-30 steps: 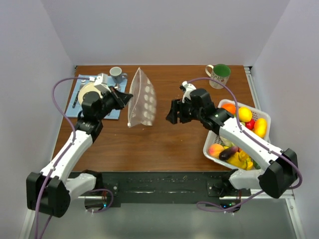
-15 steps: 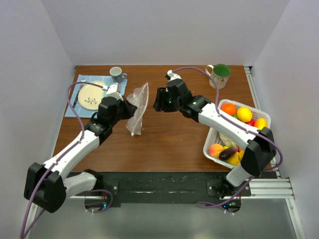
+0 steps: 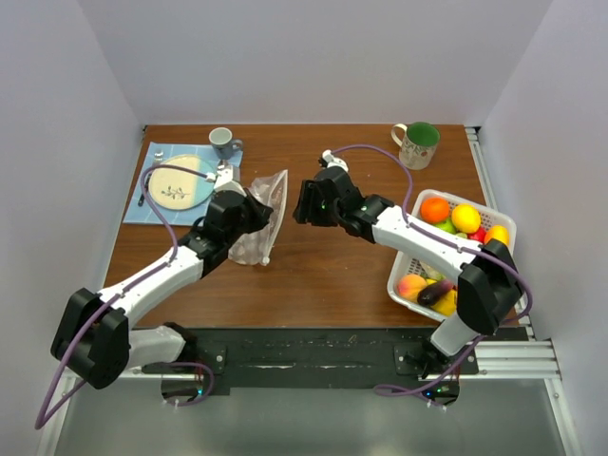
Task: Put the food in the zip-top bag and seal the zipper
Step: Open the zipper of the food storage bag.
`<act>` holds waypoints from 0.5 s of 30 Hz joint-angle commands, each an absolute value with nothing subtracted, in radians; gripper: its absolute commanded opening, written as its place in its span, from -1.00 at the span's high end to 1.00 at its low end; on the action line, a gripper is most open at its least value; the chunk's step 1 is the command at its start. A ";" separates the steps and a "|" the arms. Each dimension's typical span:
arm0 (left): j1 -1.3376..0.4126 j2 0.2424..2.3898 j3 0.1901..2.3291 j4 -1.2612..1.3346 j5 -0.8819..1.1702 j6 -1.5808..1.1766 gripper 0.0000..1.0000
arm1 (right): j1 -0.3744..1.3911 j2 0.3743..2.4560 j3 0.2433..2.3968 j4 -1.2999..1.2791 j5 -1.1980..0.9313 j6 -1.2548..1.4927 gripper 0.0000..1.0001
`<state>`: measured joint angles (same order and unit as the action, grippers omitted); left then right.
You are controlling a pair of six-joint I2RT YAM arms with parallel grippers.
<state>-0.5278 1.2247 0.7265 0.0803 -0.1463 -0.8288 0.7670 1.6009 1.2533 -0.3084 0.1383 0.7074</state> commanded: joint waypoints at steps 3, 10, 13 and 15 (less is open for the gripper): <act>-0.563 1.230 0.762 0.166 -0.176 -0.882 1.00 | 0.770 1.632 1.266 -0.190 0.107 0.770 -0.16; -0.571 1.221 0.752 0.178 -0.164 -0.884 1.00 | 0.770 1.712 1.270 -0.124 0.087 0.801 -0.19; -0.572 1.206 0.747 0.178 -0.164 -0.879 1.00 | 0.772 1.739 1.263 -0.086 0.078 0.816 -0.20; -0.571 1.203 0.744 0.173 -0.164 -0.877 1.00 | 0.770 1.746 1.252 -0.057 0.077 0.818 -0.22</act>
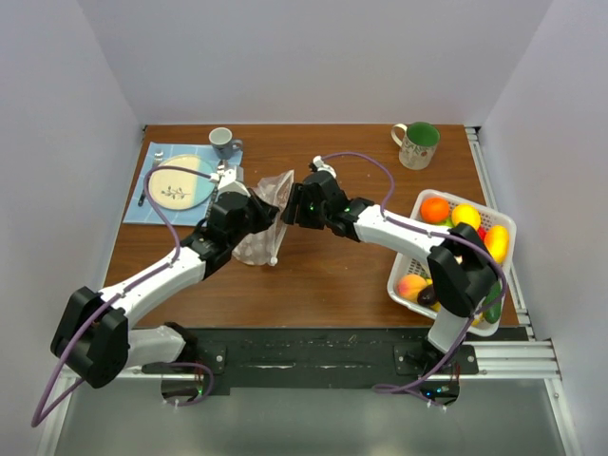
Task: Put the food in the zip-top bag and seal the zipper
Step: Open the zipper of the food storage bag.
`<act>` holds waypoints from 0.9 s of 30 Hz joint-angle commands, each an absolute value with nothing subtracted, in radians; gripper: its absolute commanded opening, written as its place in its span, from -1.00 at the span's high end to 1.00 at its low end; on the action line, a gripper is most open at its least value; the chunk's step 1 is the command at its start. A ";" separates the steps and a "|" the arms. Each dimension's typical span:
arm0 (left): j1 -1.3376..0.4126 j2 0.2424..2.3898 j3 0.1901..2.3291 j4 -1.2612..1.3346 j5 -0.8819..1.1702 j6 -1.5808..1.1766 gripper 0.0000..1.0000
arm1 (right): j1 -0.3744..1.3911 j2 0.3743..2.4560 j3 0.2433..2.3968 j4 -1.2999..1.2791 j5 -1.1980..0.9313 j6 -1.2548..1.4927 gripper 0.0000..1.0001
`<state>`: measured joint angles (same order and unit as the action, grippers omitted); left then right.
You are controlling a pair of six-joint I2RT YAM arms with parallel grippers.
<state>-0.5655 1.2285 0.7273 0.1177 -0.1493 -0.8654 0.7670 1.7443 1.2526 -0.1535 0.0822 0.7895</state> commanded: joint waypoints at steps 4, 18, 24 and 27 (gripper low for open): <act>-0.571 1.187 0.724 0.169 -0.156 -0.882 1.00 | 0.765 1.759 1.261 -0.054 0.110 0.792 -0.12; -0.476 1.120 0.782 0.076 -0.086 -0.776 1.00 | 0.658 1.744 1.285 -0.356 0.331 0.535 0.95; -0.531 1.199 0.791 0.152 -0.080 -0.827 1.00 | 0.690 1.672 1.347 -0.423 0.272 0.509 0.45; -0.564 1.249 0.818 0.187 -0.089 -0.848 1.00 | 0.692 1.574 1.344 -0.478 0.291 0.508 -0.03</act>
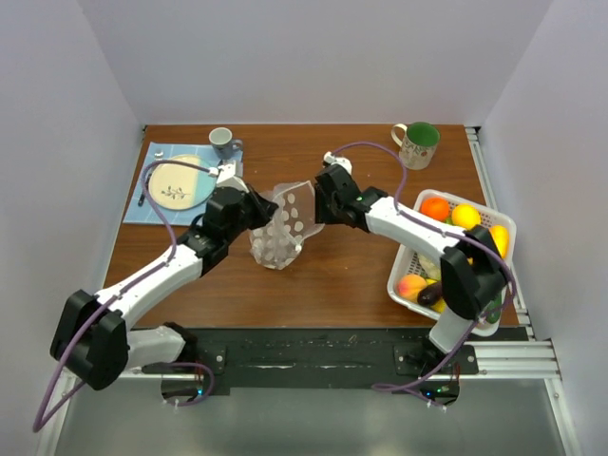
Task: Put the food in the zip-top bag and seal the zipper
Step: Open the zipper of the food storage bag, then pick up the fake fruit from the bin.
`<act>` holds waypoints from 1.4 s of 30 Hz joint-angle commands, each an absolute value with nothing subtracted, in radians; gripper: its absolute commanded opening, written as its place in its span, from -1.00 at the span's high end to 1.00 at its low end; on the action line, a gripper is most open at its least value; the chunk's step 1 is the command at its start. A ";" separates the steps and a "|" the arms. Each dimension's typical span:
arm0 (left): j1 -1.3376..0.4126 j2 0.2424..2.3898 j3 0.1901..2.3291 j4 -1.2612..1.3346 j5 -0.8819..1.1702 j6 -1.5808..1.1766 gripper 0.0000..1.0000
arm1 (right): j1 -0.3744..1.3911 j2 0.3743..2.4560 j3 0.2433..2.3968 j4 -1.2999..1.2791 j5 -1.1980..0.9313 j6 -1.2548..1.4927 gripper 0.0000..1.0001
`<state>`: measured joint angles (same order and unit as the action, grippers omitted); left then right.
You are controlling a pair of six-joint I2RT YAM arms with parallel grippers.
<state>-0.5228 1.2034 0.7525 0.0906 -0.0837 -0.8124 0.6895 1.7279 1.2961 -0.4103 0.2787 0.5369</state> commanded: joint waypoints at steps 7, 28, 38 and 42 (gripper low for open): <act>-0.610 1.353 0.830 0.294 -0.090 -0.908 1.00 | 0.649 1.298 1.296 -0.698 0.517 0.515 -0.49; -0.652 1.433 0.908 0.199 -0.011 -0.893 1.00 | -0.288 1.345 1.180 -0.588 0.206 0.568 -0.97; -0.652 1.453 0.922 0.207 -0.006 -0.881 1.00 | -0.316 1.436 1.078 -0.462 0.130 0.600 -0.97; -0.652 1.440 0.923 0.201 -0.008 -0.871 1.00 | -0.316 1.433 1.029 -0.419 0.129 0.620 -0.91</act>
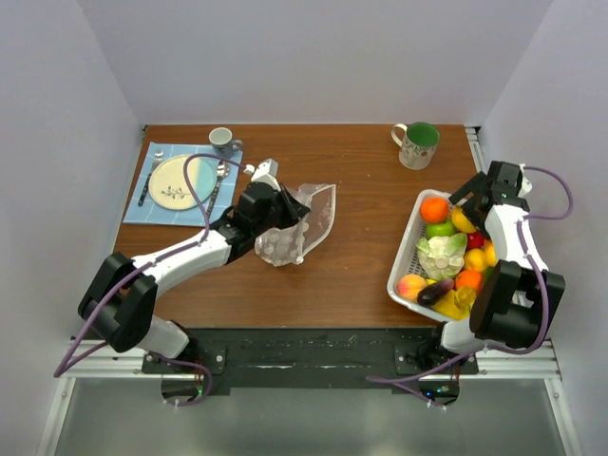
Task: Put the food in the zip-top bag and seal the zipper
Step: Pick up the fake fruit from the bin.
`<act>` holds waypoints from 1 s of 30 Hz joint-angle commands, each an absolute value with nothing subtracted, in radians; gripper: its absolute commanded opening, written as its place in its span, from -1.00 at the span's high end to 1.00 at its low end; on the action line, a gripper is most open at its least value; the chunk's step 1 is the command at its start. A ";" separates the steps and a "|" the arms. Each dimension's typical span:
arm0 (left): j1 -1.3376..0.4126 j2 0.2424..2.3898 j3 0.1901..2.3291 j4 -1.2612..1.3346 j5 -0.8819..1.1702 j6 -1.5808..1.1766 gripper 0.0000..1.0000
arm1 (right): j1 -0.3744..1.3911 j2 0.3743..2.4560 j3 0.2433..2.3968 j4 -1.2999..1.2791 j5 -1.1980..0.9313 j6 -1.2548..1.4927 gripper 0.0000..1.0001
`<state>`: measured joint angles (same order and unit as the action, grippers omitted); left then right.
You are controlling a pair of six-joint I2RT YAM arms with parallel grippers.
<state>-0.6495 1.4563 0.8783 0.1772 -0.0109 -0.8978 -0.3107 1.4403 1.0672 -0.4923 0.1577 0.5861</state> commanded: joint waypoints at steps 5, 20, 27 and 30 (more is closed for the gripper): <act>-0.653 1.436 0.925 0.201 -0.009 -0.870 1.00 | -0.316 1.427 1.038 -0.442 0.140 0.620 -0.23; -0.652 1.436 0.951 0.199 -0.021 -0.890 1.00 | -0.314 1.275 1.100 -0.592 0.150 0.514 0.64; -0.652 1.443 0.954 0.212 -0.017 -0.896 1.00 | -0.292 1.174 1.138 -0.646 0.095 0.500 0.68; -0.652 1.457 0.965 0.216 -0.005 -0.902 1.00 | -0.215 1.138 1.144 -0.656 0.129 0.503 0.68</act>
<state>-0.6495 1.4563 0.9131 0.1719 -0.0116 -0.8978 -0.2932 1.2053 1.0874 -0.6258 0.1307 0.5213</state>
